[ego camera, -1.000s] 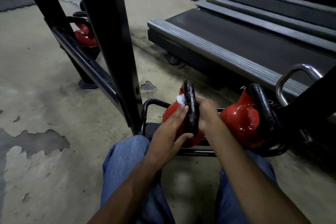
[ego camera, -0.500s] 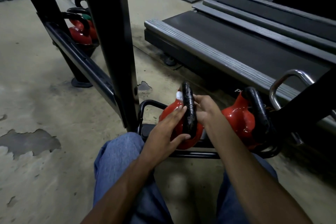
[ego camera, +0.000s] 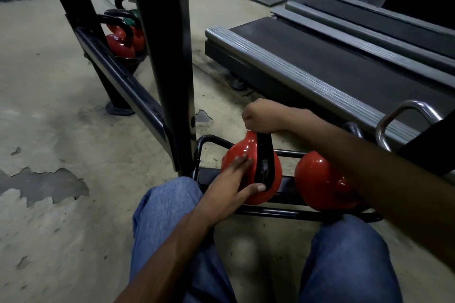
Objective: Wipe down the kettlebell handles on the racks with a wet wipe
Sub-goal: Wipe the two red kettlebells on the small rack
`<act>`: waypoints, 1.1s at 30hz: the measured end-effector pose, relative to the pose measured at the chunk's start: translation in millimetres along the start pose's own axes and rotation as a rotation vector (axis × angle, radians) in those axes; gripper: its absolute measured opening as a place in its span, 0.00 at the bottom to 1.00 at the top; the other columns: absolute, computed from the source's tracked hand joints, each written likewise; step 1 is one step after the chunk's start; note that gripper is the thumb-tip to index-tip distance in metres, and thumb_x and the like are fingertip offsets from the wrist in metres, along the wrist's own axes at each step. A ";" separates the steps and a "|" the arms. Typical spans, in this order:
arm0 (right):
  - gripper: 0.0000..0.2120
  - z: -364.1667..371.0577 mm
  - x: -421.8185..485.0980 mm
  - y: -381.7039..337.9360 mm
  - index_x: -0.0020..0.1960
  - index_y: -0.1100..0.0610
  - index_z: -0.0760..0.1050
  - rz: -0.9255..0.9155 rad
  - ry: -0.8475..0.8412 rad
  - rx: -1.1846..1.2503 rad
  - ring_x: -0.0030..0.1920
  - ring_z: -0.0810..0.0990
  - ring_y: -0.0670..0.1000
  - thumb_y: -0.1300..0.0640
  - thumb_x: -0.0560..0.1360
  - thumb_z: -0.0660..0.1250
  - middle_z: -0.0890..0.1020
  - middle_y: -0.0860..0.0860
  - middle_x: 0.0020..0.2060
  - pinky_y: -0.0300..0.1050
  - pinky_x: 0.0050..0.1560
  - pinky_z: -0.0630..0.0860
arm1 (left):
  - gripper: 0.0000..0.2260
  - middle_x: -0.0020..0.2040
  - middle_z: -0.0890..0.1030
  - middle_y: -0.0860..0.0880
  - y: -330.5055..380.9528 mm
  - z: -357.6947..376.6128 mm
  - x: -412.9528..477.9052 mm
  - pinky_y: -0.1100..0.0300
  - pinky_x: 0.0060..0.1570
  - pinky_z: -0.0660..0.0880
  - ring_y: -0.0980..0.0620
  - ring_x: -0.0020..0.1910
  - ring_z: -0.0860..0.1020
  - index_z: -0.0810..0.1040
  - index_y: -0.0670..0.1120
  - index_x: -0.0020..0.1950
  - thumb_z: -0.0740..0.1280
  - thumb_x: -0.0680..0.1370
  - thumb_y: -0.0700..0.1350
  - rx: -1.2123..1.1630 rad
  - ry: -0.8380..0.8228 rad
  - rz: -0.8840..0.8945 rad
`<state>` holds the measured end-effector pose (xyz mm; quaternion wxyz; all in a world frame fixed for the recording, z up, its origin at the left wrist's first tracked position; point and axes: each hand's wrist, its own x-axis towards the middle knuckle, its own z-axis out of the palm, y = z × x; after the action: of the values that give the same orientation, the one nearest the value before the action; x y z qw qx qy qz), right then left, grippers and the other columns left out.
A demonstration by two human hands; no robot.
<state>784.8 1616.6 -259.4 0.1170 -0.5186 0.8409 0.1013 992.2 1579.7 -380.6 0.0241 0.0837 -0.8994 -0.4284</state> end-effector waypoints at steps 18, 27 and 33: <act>0.15 81.1 -61.9 -28.3 0.55 0.67 0.79 0.468 0.315 2.422 0.36 0.85 0.52 0.62 0.84 0.55 0.85 0.59 0.40 0.40 0.38 0.83 | 0.34 0.85 0.50 0.55 22.1 -0.3 -12.3 0.48 0.77 0.66 0.55 0.82 0.57 0.54 0.53 0.85 0.68 0.83 0.49 0.162 0.223 0.326; 0.23 81.5 -63.8 -27.1 0.46 0.70 0.84 0.447 0.164 2.495 0.37 0.86 0.54 0.62 0.83 0.52 0.86 0.61 0.41 0.43 0.42 0.84 | 0.33 0.85 0.53 0.55 34.1 8.9 -14.8 0.49 0.79 0.64 0.58 0.83 0.52 0.56 0.49 0.84 0.67 0.82 0.42 0.088 0.275 0.290; 0.11 105.8 -79.8 -58.3 0.58 0.62 0.83 0.551 0.865 1.855 0.55 0.86 0.51 0.61 0.82 0.64 0.87 0.55 0.54 0.47 0.59 0.80 | 0.36 0.85 0.55 0.54 33.2 11.4 -13.9 0.48 0.79 0.62 0.57 0.83 0.53 0.57 0.47 0.84 0.70 0.79 0.37 0.033 0.274 0.263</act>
<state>881.4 1689.5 -338.9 0.1310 -0.0099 0.6478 -0.7504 1000.3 1611.4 -361.7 0.2007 0.0235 -0.8978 -0.3912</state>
